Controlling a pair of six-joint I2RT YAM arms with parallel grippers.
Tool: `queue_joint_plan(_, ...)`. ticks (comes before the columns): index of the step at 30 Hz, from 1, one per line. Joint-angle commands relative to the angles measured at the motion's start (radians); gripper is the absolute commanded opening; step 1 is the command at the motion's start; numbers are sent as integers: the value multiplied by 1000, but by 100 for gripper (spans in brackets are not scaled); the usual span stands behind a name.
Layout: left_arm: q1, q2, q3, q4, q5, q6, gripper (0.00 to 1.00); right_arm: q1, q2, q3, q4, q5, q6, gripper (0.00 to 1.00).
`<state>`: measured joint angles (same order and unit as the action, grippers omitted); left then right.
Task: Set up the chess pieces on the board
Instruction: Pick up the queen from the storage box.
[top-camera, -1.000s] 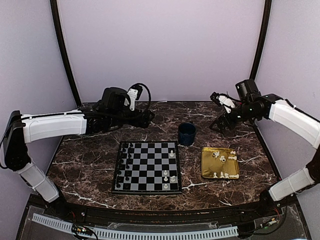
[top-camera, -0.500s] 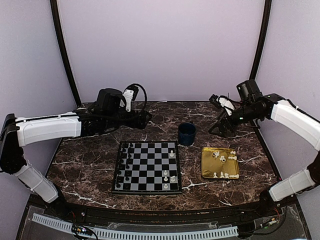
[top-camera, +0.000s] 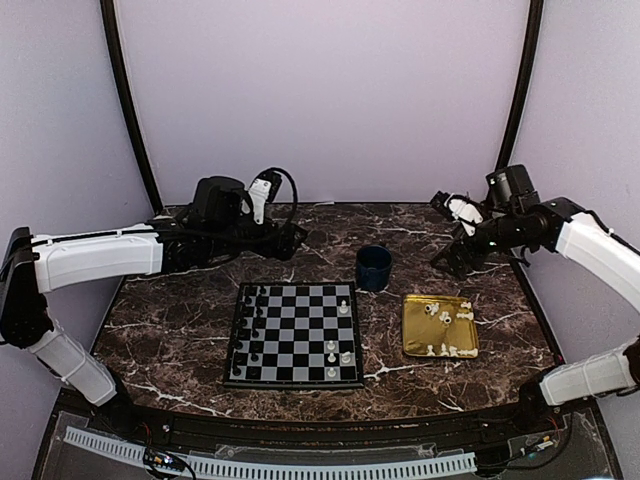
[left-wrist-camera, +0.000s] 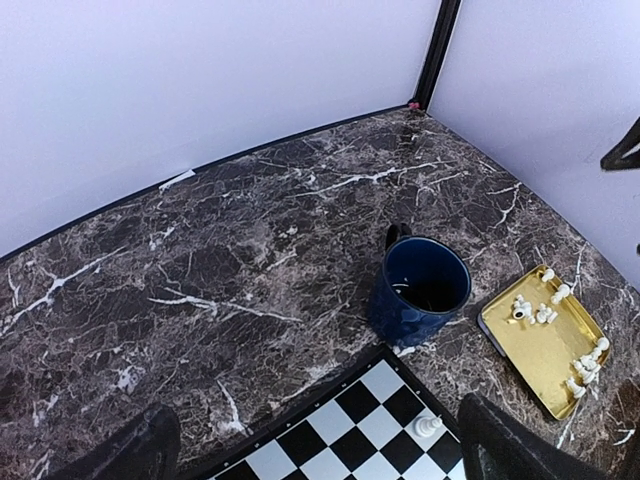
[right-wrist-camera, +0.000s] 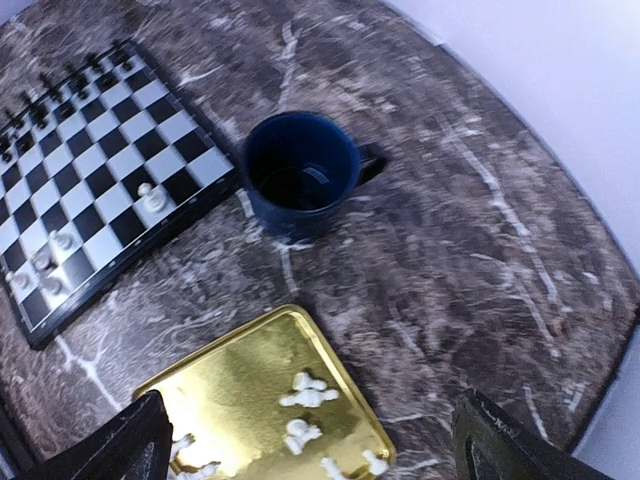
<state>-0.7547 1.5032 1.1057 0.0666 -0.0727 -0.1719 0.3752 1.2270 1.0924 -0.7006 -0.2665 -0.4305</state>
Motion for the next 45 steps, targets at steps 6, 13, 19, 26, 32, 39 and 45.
queue_joint_plan(6, 4, -23, 3, 93, -206, 57, 99, -45, -18, -38, 232, 365, 15, 97)
queue_joint_plan(13, 42, 116, 136, -96, 39, 81, 93, -52, 135, 43, -56, 193, -206, 77)
queue_joint_plan(19, 43, 100, 133, -159, 80, 96, 77, -49, 248, 25, -216, 281, -349, 46)
queue_joint_plan(26, 41, 110, 168, -218, 132, 79, 71, -36, 359, 41, -281, 370, -376, 35)
queue_joint_plan(32, 41, 98, 169, -227, 146, 76, 71, -15, 445, 84, -300, 367, -384, 34)
queue_joint_plan(39, 41, 101, 176, -239, 151, 72, 71, 23, 496, 73, -292, 406, -392, 34)
queue_joint_plan(45, 41, 107, 180, -246, 155, 73, 71, 32, 533, 78, -292, 441, -384, 34)
